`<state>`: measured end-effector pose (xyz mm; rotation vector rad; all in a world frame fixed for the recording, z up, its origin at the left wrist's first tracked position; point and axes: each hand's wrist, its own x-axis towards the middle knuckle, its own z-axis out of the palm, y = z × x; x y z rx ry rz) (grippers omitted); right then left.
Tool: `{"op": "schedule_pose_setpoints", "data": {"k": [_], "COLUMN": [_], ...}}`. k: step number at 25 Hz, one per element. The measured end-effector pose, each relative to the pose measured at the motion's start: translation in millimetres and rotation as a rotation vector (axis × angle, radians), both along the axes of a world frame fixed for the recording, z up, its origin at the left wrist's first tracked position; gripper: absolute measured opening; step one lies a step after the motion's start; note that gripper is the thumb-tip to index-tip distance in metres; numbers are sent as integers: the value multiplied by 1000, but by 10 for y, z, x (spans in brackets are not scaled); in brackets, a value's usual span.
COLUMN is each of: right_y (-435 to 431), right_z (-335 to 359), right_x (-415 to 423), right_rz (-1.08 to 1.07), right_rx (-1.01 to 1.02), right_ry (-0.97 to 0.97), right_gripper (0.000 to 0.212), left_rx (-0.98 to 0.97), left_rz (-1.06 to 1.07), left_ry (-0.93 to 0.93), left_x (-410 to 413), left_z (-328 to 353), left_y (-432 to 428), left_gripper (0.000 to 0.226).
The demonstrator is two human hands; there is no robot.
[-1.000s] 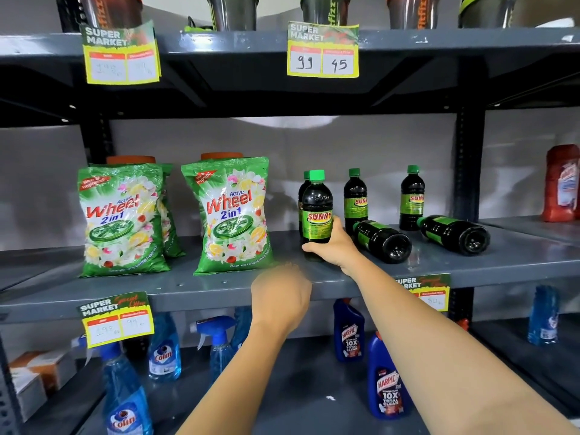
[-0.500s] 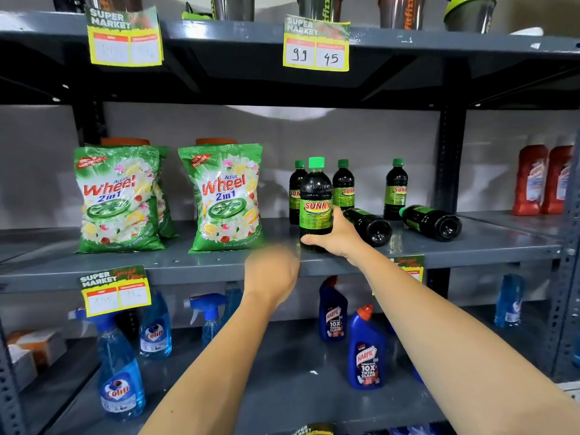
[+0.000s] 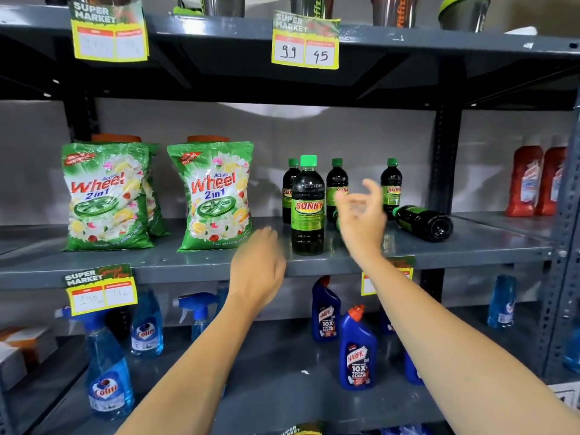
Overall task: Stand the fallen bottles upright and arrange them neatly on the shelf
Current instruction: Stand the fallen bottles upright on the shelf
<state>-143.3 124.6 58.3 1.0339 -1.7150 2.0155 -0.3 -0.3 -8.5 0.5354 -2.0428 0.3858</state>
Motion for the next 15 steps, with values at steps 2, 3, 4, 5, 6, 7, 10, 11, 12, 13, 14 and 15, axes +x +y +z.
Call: {"op": "schedule_pose_setpoints", "data": {"k": [2, 3, 4, 5, 6, 7, 10, 11, 12, 13, 14, 15], "right_y": [139, 189, 220, 237, 242, 244, 232, 210, 184, 159, 134, 112], "right_z": [128, 193, 247, 284, 307, 313, 320, 319, 321, 332, 348, 359], "right_x": [-224, -370, -520, -670, -817, -944, -1214, -1267, -1283, -1267, -1224, -1182], "right_rz": [-143, -192, -224, -242, -250, -248, -212, -182, -146, -89, -5, 87], "right_rx": [-276, -295, -249, -157, -22, 139, 581, 670, 737, 793, 849, 904], "right_ry": [49, 52, 49, 43, 44, 50, 79, 71, 41, -25, -124, -217], "right_gripper": [37, 28, 22, 17, 13, 13, 26, 34, 41, 54, 69, 78], "left_rx": [-133, -200, -241, -239, -195, -120, 14, 7, 4, -5, -15, -19], "left_rz": [-29, -115, -233, -337, -397, -407, -243, -195, -172, -164, -158, -145], "left_ry": [42, -3, -85, -171, -239, -293, -338, -334, -327, -302, -272, -251], "left_x": [-16, -88, -205, -361, -529, -681, -983, -1023, -1057, -1083, -1105, -1108], "left_z": [63, 123, 176, 193, 187, 160, 13, -29, -61, -71, -74, -75], "left_y": [203, 355, 511, 641, 737, 795, 800, 802, 806, 811, 811, 820], "left_gripper": [37, 37, 36, 35, 37, 44, 64, 62, 58, 55, 53, 51]}}
